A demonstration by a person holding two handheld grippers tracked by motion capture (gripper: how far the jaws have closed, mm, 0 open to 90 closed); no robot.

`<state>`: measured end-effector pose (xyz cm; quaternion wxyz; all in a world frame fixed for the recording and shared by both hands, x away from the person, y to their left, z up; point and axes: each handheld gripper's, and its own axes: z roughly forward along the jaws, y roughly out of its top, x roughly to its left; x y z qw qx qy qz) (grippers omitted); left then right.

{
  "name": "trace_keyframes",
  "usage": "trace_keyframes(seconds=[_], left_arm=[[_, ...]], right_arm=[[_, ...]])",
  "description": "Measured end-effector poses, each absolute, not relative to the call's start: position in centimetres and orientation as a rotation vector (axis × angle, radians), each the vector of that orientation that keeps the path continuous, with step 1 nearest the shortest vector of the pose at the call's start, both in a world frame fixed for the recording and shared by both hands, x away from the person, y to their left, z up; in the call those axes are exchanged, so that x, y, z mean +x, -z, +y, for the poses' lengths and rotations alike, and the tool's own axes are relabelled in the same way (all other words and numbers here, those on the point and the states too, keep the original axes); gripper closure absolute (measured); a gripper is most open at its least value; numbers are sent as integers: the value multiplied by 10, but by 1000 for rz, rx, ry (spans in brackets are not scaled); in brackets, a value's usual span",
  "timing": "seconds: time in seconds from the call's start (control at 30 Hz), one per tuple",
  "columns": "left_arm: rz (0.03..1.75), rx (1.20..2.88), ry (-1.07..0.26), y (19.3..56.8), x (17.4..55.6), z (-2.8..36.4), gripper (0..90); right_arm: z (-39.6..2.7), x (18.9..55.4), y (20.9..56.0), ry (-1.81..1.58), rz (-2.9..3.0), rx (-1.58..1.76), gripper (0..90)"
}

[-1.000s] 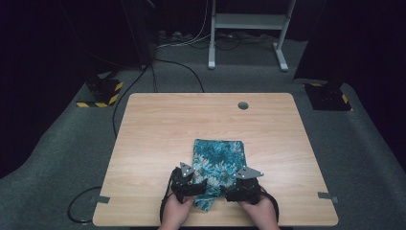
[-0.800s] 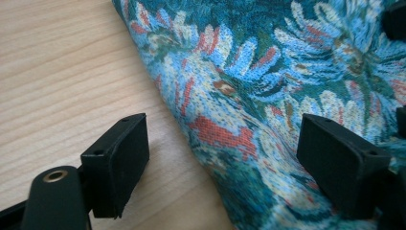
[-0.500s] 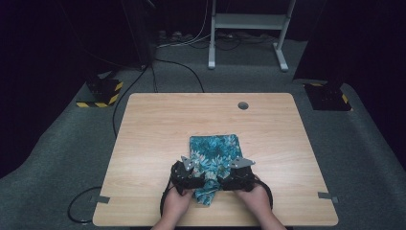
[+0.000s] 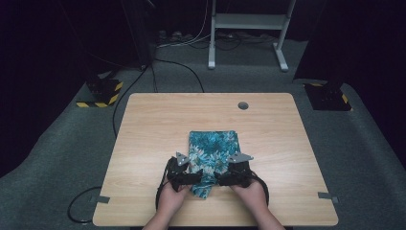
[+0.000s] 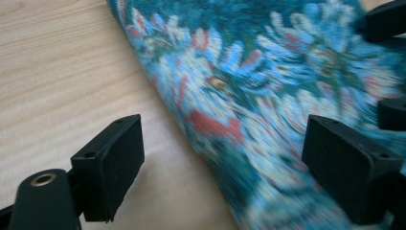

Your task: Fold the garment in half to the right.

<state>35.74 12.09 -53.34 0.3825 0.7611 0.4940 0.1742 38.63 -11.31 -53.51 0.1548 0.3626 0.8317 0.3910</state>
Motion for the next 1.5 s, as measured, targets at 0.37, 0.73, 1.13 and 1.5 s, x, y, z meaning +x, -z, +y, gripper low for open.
trace_keyframes(seconds=[0.37, 0.73, 1.13, 1.5], left_arm=[[1283, 1931, -421, 532, 331, 126, 142], [1277, 1953, -411, 540, 317, 124, 155], [1204, 1882, -387, 533, 325, 137, 70], [1150, 1834, -412, 515, 330, 164, 60]], right_arm=[[-114, 364, 537, -1071, 2402, 1037, 93], [-115, 361, 541, -1065, 2396, 1050, 91], [-120, 360, 529, -1139, 2349, 1044, 44], [-140, 364, 514, -1200, 2275, 1069, 1]])
